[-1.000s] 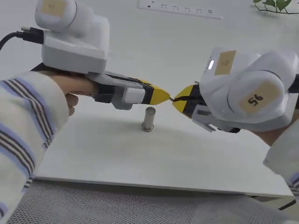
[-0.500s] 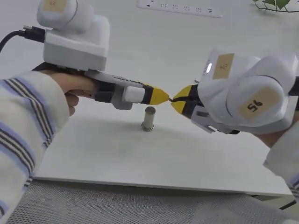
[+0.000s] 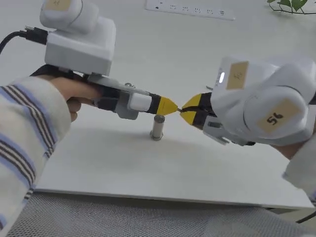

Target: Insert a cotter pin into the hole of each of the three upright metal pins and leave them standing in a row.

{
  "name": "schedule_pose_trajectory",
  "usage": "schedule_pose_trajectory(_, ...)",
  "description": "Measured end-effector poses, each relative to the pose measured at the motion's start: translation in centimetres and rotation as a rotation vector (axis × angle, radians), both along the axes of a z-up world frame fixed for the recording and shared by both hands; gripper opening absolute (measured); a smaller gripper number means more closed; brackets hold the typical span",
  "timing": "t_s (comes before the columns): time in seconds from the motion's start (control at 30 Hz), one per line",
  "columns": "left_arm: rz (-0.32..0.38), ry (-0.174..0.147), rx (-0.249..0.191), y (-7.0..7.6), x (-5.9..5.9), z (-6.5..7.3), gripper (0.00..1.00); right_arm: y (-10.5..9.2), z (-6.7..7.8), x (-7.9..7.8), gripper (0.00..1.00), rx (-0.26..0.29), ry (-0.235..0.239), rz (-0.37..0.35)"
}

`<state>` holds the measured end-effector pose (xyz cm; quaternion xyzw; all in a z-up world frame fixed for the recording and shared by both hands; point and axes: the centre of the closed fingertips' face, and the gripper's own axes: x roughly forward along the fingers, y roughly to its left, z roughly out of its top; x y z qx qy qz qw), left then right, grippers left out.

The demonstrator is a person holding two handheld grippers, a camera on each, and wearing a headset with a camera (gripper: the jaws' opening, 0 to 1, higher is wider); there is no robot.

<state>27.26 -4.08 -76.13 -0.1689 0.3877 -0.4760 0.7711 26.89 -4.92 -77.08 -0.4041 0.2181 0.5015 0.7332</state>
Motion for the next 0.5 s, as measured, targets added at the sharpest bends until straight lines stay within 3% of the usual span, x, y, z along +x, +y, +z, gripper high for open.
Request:
schedule_pose_trajectory(0.37, -0.019, -0.044, -0.005, -0.2, -0.5, 0.6, 0.00, 0.0, 0.4, -0.1, 0.03, 0.018, -0.005, 0.028)
schedule_pose_trajectory(0.5, -0.038, -0.067, -0.010, -0.2, -1.1, 0.9, 0.00, 0.1, 0.7, -0.6, 0.04, 0.062, 0.039, 0.045)
